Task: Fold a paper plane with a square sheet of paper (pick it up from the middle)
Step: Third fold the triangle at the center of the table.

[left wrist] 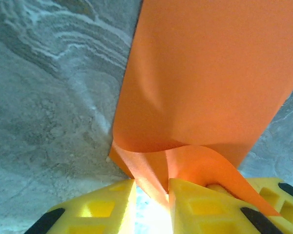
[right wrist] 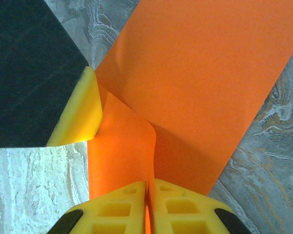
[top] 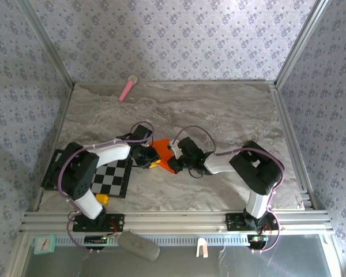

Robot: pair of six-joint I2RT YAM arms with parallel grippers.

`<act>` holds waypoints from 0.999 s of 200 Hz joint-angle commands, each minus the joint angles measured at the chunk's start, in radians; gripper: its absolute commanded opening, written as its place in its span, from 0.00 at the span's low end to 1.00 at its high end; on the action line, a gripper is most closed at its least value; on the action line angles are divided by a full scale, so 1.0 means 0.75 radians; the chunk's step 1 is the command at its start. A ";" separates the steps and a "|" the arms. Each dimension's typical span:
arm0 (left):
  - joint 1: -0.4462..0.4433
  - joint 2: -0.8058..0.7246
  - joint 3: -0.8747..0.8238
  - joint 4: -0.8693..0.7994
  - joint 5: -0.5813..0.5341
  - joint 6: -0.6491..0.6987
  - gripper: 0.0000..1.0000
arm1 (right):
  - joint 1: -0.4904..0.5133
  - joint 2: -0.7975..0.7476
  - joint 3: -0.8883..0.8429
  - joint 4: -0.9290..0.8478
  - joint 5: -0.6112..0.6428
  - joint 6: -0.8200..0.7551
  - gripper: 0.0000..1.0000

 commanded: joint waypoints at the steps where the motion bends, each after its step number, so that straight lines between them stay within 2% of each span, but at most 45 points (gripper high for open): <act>1: -0.008 -0.090 0.039 -0.045 -0.016 0.024 0.26 | -0.001 0.052 0.003 -0.140 0.012 0.018 0.11; 41: -0.011 -0.068 0.005 0.092 0.089 -0.021 0.22 | -0.002 0.057 0.005 -0.142 0.012 0.020 0.11; 86: -0.014 0.000 0.021 0.144 0.114 -0.030 0.16 | -0.001 0.057 0.007 -0.147 0.012 0.020 0.11; 139: -0.016 0.028 0.035 0.134 0.108 -0.030 0.14 | 0.001 0.061 0.013 -0.152 0.012 0.021 0.11; 200: -0.016 0.034 0.006 0.059 0.034 -0.028 0.12 | 0.000 0.066 0.019 -0.163 0.016 0.021 0.11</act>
